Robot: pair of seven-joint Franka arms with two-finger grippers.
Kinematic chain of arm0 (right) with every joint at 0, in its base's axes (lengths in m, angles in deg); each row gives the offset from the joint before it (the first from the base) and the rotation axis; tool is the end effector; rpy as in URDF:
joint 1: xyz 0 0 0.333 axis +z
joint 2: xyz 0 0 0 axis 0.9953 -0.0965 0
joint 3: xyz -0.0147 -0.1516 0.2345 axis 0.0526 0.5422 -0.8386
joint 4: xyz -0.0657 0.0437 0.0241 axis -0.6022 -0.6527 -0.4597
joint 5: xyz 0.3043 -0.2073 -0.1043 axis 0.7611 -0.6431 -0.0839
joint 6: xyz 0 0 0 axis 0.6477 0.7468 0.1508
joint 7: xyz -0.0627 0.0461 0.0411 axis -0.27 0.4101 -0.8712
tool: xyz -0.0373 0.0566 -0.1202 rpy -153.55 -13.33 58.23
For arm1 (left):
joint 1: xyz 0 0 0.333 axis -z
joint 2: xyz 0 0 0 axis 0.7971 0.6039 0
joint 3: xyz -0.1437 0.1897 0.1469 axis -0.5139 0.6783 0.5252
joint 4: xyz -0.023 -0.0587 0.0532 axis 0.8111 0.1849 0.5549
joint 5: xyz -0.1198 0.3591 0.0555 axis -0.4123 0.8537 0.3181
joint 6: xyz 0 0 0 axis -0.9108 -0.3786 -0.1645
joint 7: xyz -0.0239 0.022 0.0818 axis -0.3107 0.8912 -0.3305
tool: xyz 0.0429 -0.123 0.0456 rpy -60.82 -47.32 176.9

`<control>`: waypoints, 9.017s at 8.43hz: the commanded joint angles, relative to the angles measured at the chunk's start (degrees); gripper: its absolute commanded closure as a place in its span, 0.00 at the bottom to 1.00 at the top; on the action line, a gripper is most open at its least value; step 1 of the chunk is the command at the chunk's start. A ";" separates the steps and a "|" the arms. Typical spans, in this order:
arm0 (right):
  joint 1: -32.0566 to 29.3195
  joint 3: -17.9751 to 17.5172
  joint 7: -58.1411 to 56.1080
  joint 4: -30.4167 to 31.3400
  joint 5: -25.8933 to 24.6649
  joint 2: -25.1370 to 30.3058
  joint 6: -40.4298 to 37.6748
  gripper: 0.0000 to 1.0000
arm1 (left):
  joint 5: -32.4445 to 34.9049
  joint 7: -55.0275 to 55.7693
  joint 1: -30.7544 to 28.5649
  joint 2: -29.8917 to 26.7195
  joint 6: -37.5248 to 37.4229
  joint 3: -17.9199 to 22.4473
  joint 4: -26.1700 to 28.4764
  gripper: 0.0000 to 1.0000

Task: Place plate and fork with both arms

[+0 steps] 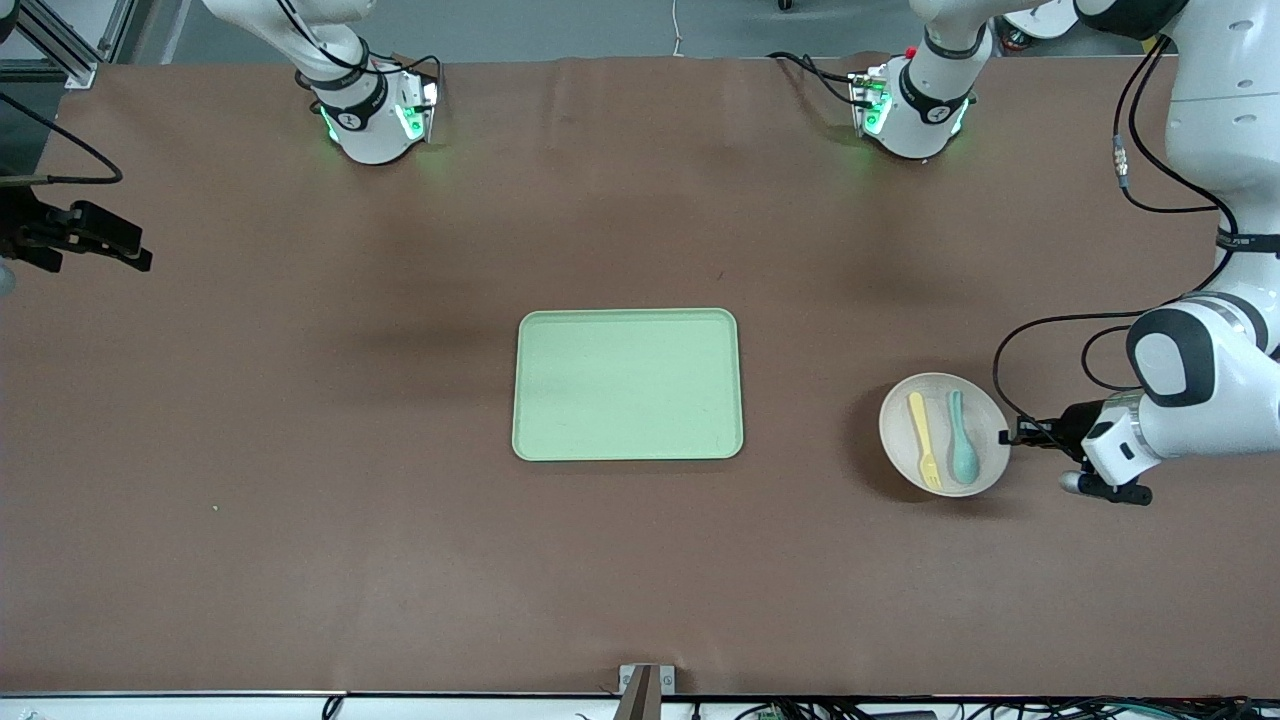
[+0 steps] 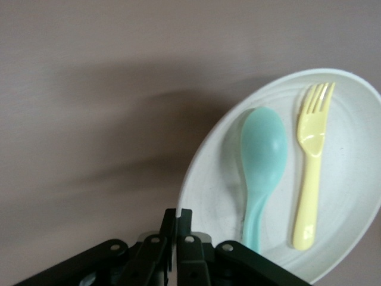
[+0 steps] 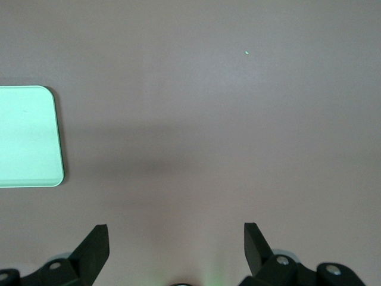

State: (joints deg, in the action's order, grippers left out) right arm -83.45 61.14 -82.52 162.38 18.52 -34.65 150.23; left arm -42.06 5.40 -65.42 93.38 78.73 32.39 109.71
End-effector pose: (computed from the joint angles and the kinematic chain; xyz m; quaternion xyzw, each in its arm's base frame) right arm 0.5377 -0.0243 0.5627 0.9993 0.0005 -0.0371 0.0014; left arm 0.6360 0.0301 0.2046 0.9793 -0.0793 -0.0521 0.1788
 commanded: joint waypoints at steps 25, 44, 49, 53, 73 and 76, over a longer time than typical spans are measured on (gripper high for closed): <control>46.88 0.47 45.18 1.30 1.51 -38.59 55.91 0.29 | 0.67 34.91 13.65 -14.38 25.61 -8.13 12.51 0.01; 50.84 0.64 50.44 -3.72 -2.03 -47.49 55.30 0.91 | 17.28 23.66 17.84 -38.75 -19.13 12.44 0.21 0.00; 50.06 0.47 54.15 -3.90 -0.98 -42.76 47.68 0.98 | 17.37 24.01 18.46 -38.66 -19.21 11.83 0.47 0.00; 41.65 -0.24 50.74 5.21 2.45 -32.90 42.12 1.00 | 17.37 24.19 18.28 -38.84 -20.88 11.91 0.38 0.00; 15.12 0.29 17.76 15.20 4.21 -2.05 17.05 0.29 | 17.37 24.45 18.28 -38.93 -20.89 11.83 0.30 0.00; 3.15 0.29 2.51 10.01 4.30 0.15 9.19 0.29 | 17.37 24.45 18.28 -39.02 -20.89 11.91 0.30 0.00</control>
State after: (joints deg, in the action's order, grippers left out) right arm -77.00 62.64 -76.27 174.17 22.08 -35.53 162.00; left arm -24.14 29.86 -46.93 54.52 59.12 44.41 110.95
